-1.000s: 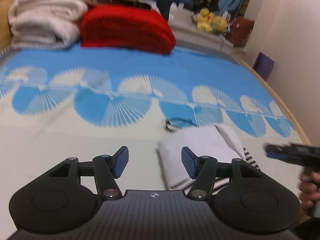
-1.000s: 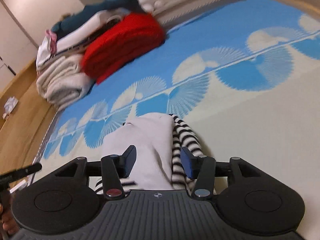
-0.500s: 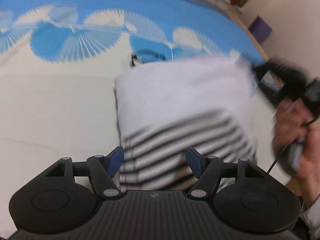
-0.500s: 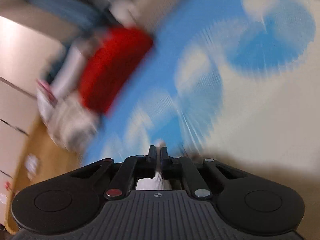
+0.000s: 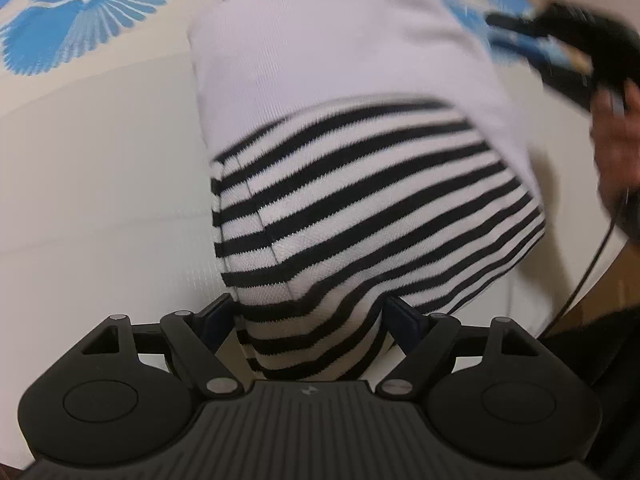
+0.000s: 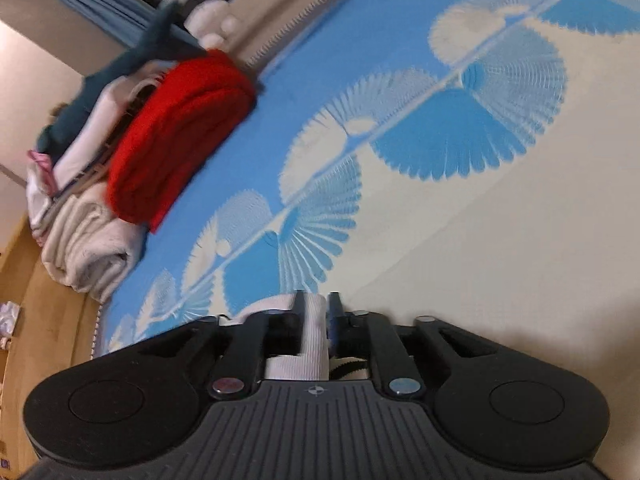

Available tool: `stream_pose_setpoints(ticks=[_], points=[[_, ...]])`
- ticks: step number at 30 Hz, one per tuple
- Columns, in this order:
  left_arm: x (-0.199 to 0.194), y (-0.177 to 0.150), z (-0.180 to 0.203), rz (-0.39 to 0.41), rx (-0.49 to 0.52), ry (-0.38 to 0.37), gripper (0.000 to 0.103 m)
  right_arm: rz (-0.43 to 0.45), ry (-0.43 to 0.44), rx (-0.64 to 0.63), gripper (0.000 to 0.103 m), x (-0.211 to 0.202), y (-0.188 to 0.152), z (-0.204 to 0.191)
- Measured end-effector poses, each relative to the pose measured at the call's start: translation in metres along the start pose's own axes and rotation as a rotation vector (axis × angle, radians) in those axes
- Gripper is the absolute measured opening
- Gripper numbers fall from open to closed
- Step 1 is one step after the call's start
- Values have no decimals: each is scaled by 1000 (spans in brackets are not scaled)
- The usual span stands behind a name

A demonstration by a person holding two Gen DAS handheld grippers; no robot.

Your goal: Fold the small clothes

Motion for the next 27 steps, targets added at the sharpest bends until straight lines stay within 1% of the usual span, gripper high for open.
stream_pose_setpoints(ticks=[1, 3, 5, 8, 11, 12, 13, 14, 15, 16, 18, 19, 20, 21, 22, 23, 24, 25, 26, 27], points=[[-6, 0, -2, 22, -16, -7, 84, 3, 21, -9, 37, -5, 1, 1], [-14, 1, -6, 61, -41, -13, 84, -25, 58, -34, 42, -13, -3, -1], [-20, 4, -9, 90, -73, -13, 84, -108, 66, -53, 50, -13, -16, -1], [-27, 6, -9, 133, -124, 13, 84, -216, 43, -73, 50, -11, -37, -2], [-36, 13, -8, 179, -190, 26, 84, -266, 30, -150, 50, -12, -53, -9], [-37, 14, -9, 192, -211, 32, 84, -279, 32, -176, 49, -12, -57, -11], [-40, 18, -9, 198, -228, 38, 84, -290, 33, -205, 35, -13, -61, -14], [-39, 20, -10, 203, -250, 39, 84, -292, 38, -240, 11, -16, -64, -16], [-39, 21, -9, 204, -267, 32, 84, -283, 41, -278, 9, -21, -64, -18], [-38, 21, -9, 201, -284, 22, 84, -272, 49, -291, 2, -26, -62, -17], [-34, 21, -8, 185, -298, -1, 85, -271, 35, -242, 1, -33, -56, -3], [-31, 21, -6, 174, -283, 0, 86, -277, 0, -228, 0, -33, -56, 6], [-26, 21, -5, 164, -258, 13, 86, -286, -52, -245, 0, -31, -57, 12], [-23, 21, -3, 154, -232, 41, 86, -296, -99, -285, 0, -28, -60, 15], [-21, 21, -2, 147, -217, 64, 87, -300, -168, -342, 0, -25, -64, 17], [-20, 21, -3, 148, -221, 62, 87, -310, -213, -379, 0, -22, -67, 19], [-21, 22, -4, 148, -237, 43, 86, -317, -223, -379, 0, -20, -68, 21], [-23, 22, -5, 153, -248, 26, 86, -303, -220, -363, 0, -21, -66, 21], [-26, 23, -5, 165, -252, 18, 86, -254, -210, -347, 3, -27, -60, 18], [-30, 24, -5, 181, -247, 18, 86, -184, -189, -325, 4, -35, -51, 13]])
Point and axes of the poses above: each gripper's, at about its wrist camera, not at the fingertips, and x roughly the way its jaws point, z to its right, y to its top, the point moved 4 cm from there along x, roughly the way its jaws point, and after that the axes turned 4 degrees about z, right-handed, at the moved point
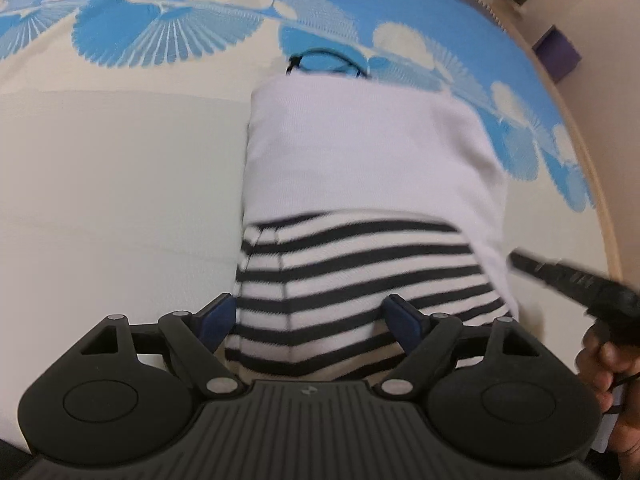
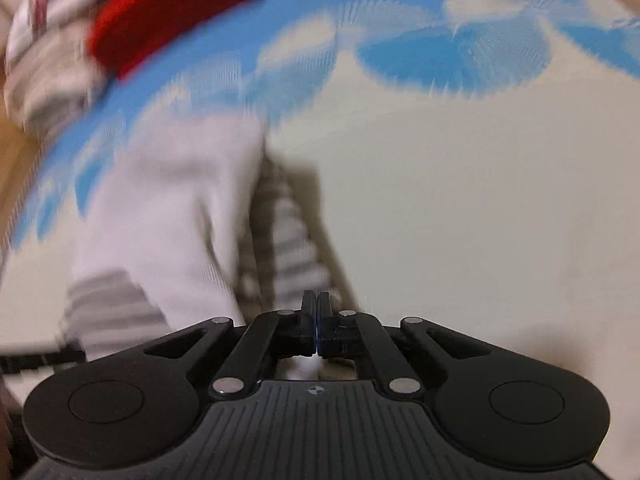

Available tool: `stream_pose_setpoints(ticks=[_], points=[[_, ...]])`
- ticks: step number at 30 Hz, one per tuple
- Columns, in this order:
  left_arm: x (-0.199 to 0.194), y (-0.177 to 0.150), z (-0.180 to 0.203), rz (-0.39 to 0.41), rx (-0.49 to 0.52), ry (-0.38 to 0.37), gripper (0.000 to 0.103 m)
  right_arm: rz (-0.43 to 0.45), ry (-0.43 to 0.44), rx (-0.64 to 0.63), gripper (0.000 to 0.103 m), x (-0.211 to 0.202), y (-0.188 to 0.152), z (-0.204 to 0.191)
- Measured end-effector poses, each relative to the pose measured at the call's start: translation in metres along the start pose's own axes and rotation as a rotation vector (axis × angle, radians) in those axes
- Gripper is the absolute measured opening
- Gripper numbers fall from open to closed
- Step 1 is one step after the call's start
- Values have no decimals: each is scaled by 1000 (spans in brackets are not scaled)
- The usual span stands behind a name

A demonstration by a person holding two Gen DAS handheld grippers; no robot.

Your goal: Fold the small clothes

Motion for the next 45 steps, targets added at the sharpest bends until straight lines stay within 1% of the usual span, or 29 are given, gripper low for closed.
stream_pose_setpoints(ticks=[1, 3, 4, 5, 6, 7, 10, 12, 15, 19, 21, 22, 24, 25, 26, 27, 28, 29, 30, 31, 32, 35, 38, 39, 41, 42, 43, 44, 45], points=[[-4, 3, 0, 18, 4, 0, 86, 59, 12, 28, 4, -9, 6, 0], [-9, 8, -2, 49, -14, -10, 86, 146, 67, 97, 20, -27, 16, -1], [-13, 11, -4, 61, -32, -17, 86, 155, 93, 117, 47, -30, 19, -3], [-16, 13, -6, 70, -48, -22, 86, 146, 115, 127, 61, -31, 19, -6], [-18, 16, -9, 82, -65, -24, 86, 124, 132, 122, 78, -28, 17, -10], [-20, 19, -10, 91, -74, -19, 86, 92, 142, 100, 82, -24, 16, -14], [-16, 28, -19, 96, -102, 33, 86, 9, 119, 13, 82, -3, 8, -24], [-8, 36, -28, 83, -154, 36, 86, -36, 109, -6, 82, 10, 3, -28], [11, 43, -41, 30, -268, -23, 86, -82, 60, 0, 82, 25, -3, -27], [44, 47, -58, -65, -433, -120, 90, -132, 57, 70, 83, 38, -8, -20], [53, 50, -61, -72, -457, -141, 90, -138, 52, 92, 83, 41, -11, -18], [57, 52, -60, -73, -457, -150, 90, -141, 53, 104, 82, 41, -13, -18], [61, 54, -57, -76, -447, -171, 89, -144, 65, 121, 71, 43, -15, -19], [63, 56, -55, -78, -436, -176, 85, -146, 81, 129, 54, 45, -14, -21], [64, 57, -54, -76, -421, -173, 83, -144, 107, 140, 40, 45, -14, -23], [63, 58, -52, -72, -404, -170, 77, -137, 114, 145, 38, 44, -13, -26], [62, 60, -52, -71, -395, -167, 67, -127, 104, 137, 33, 44, -12, -29], [61, 61, -53, -67, -388, -162, 61, -122, 95, 127, 29, 44, -12, -32], [59, 63, -52, -57, -378, -155, 50, -114, 93, 128, 26, 43, -11, -36], [53, 67, -52, -38, -362, -149, 45, -105, 99, 138, 25, 41, -10, -38], [46, 71, -50, -12, -339, -142, 44, -91, 108, 151, 24, 40, -8, -42], [18, 87, -49, 74, -258, -125, 43, -50, 149, 172, 23, 38, -2, -56], [2, 105, -64, 127, -208, -97, 45, -23, 178, 165, 21, 43, 4, -78], [0, 111, -70, 133, -209, -85, 49, -10, 192, 161, 21, 45, 5, -87], [-7, 122, -85, 178, -200, -36, 50, 12, 209, 159, 21, 51, 9, -99], [-13, 125, -90, 207, -180, -5, 54, 17, 211, 163, 21, 54, 10, -105], [-20, 128, -92, 228, -151, 21, 61, 13, 206, 165, 20, 58, 9, -109], [-27, 128, -92, 236, -117, 24, 64, 1, 196, 163, 20, 62, 8, -113], [-33, 125, -88, 227, -66, 1, 66, -14, 179, 158, 20, 67, 6, -117]])
Point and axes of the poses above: each gripper's, at about its wrist camera, not at the fingertips, and x roughly the way its jaws point, z to its right, y to its top, the point moved 4 cm from there along x, roughly the way its jaws point, and after that the axes turned 4 degrees about z, right-handed, at the moved point
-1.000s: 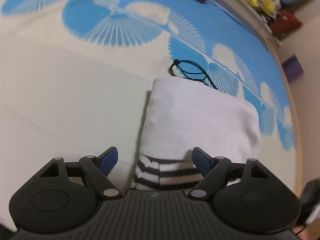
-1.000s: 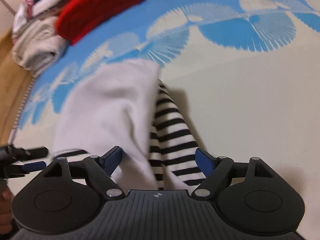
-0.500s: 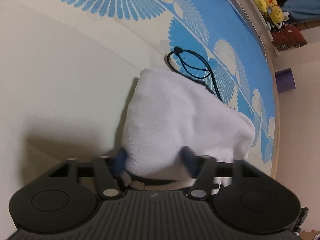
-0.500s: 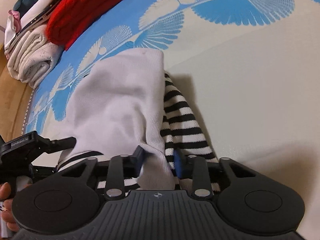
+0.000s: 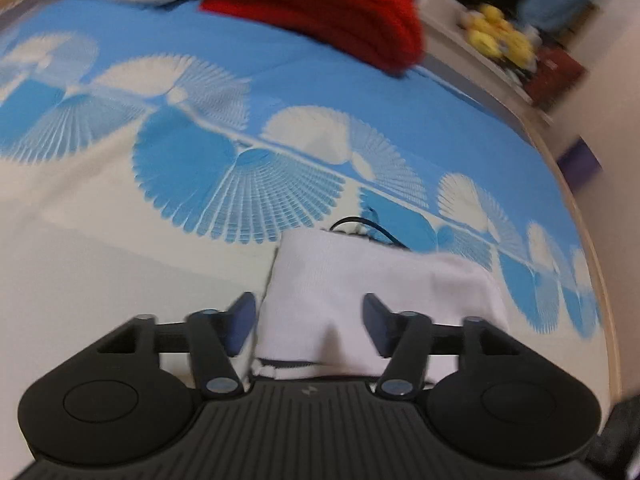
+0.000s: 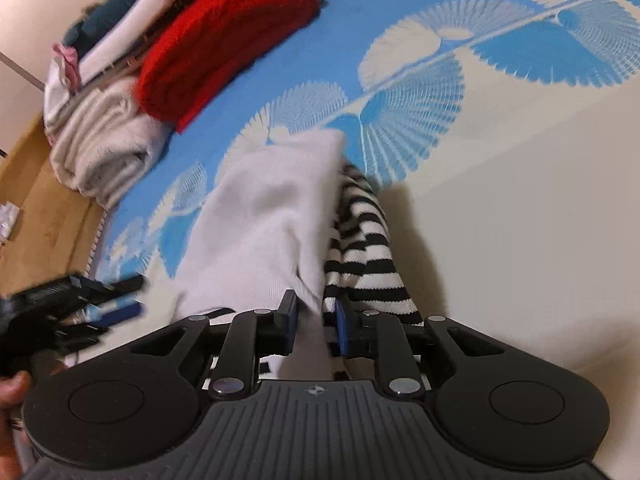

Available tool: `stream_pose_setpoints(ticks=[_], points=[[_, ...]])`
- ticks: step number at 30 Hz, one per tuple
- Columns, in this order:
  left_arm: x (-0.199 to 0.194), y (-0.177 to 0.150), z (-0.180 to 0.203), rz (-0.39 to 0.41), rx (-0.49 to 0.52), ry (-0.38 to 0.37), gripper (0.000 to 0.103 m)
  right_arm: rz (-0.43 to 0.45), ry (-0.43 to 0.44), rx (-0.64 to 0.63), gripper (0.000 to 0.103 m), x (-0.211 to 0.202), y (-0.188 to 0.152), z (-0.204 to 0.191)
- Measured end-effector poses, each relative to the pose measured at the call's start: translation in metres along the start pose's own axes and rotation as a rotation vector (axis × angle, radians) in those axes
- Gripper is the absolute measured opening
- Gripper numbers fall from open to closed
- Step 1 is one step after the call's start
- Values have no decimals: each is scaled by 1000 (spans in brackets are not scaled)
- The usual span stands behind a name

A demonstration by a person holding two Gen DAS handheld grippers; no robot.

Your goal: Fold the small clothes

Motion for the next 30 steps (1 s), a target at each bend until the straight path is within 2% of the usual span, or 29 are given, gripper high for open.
stream_pose_setpoints(ticks=[2, 4, 6, 8, 10, 14, 17, 20, 23, 25, 28, 30], points=[[-4, -10, 11, -42, 101, -29, 65, -11, -77, -18, 20, 9, -3, -1], [4, -28, 15, -115, 196, 5, 64, -18, -109, 8, 20, 13, -3, 3], [22, -48, 9, -213, 214, 62, 67, -9, -130, -12, 20, 15, -2, 0], [24, -51, 3, -210, 180, 74, 71, -8, -147, -38, 21, 15, -4, -2], [13, -47, 4, -179, 159, 60, 67, 2, -165, -53, 22, 13, -5, -6], [-17, -43, 15, -130, 206, -9, 67, 23, -189, -72, 30, -2, -3, -8], [-24, -53, 19, -155, 280, 24, 67, 37, -180, -50, 38, -19, 0, -4], [-11, -66, 19, -204, 318, 57, 67, 19, -155, -39, 45, -29, -2, -2], [6, -79, 14, -260, 335, 93, 68, -30, -153, -83, 45, -30, -10, -6], [2, -76, 14, -249, 322, 93, 67, -77, -159, -134, 45, -26, -20, -11], [-16, -70, 17, -191, 298, 52, 67, -120, -191, -232, 45, -23, -33, -17], [-9, -76, 15, -223, 303, 67, 67, -137, -213, -263, 24, -21, -37, -14]])
Point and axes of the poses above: each gripper's, at about its wrist camera, not at the fingertips, and x roughly the way its jaws point, z to its right, y to its top, the point moved 4 cm from there along x, roughly the way its jaws point, and after that the axes turned 4 degrees about z, right-handed, at the moved point
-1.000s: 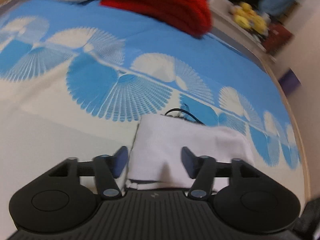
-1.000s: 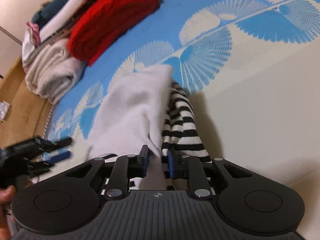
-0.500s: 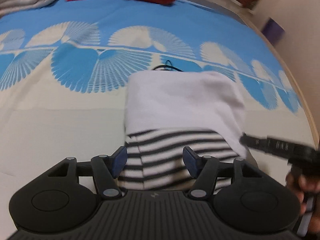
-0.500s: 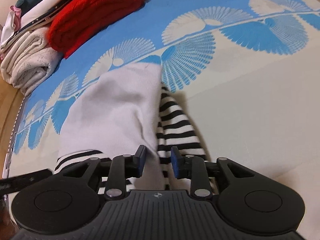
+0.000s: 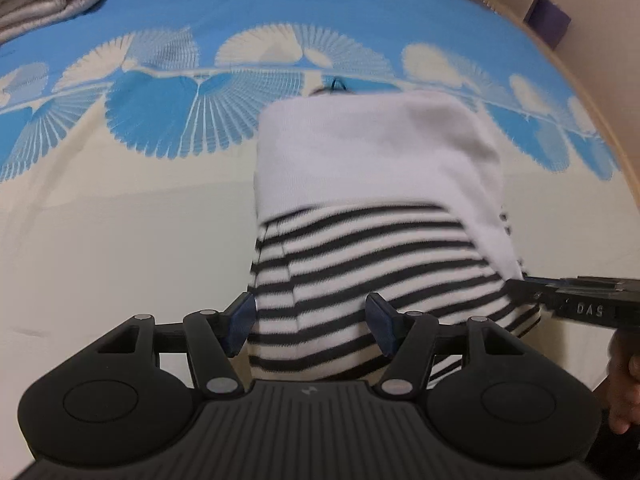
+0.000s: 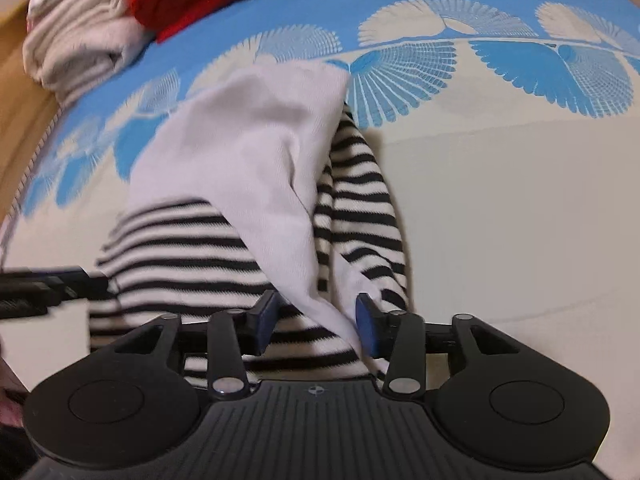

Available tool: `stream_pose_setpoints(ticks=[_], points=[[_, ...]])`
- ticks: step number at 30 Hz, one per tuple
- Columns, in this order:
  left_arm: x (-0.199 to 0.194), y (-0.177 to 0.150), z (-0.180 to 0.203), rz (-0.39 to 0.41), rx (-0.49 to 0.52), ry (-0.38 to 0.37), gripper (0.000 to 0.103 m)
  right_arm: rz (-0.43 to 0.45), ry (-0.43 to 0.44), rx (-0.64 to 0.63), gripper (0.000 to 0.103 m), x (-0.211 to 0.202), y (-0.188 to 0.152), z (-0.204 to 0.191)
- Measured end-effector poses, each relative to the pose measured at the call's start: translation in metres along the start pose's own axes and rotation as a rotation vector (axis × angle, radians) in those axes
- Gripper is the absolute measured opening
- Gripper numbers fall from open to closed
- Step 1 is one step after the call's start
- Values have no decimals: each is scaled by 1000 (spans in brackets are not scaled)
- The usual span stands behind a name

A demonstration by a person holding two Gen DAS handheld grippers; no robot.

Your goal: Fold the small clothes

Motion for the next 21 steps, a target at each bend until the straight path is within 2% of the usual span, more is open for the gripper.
stream_pose_setpoints(ticks=[1, 3, 5, 7, 9, 11, 12, 14, 16, 18, 21], points=[[9, -5, 0, -43, 8, 29, 67, -15, -6, 0, 11, 2, -2, 3], [19, -12, 1, -78, 27, 53, 67, -30, -23, -3, 11, 5, -4, 6], [11, -10, 5, -41, 47, 61, 67, -31, -54, -20, 11, 3, -4, 7], [-6, -9, 9, 29, 66, 67, 69, -7, -95, -31, 12, -3, -2, 9], [-25, -6, 10, 97, 76, 87, 72, 44, -124, -36, 19, -14, 1, 9], [-49, -5, 9, 177, 65, 124, 79, 115, -130, -53, 35, -30, 4, 6], [-62, -5, 7, 222, 57, 142, 83, 154, -137, -74, 40, -39, 5, 3], [-86, -5, 5, 312, 46, 187, 84, 238, -163, -131, 60, -61, 3, -5], [-113, -12, 5, 406, 35, 217, 89, 333, -164, -152, 62, -86, 0, -10], [-137, -26, 4, 477, 11, 204, 94, 408, -128, -152, 63, -112, -8, -14], [-161, -52, 12, 525, 21, 157, 94, 502, -92, -192, 69, -148, -25, -20]])
Point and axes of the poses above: each gripper's, at about its wrist camera, not at the fingertips, and x roughly the way its jaws point, z to its right, y to its top, the point moved 4 cm from there along x, roughly the way its jaws point, and after that the axes turned 4 degrees about z, right-handed, at the moved point
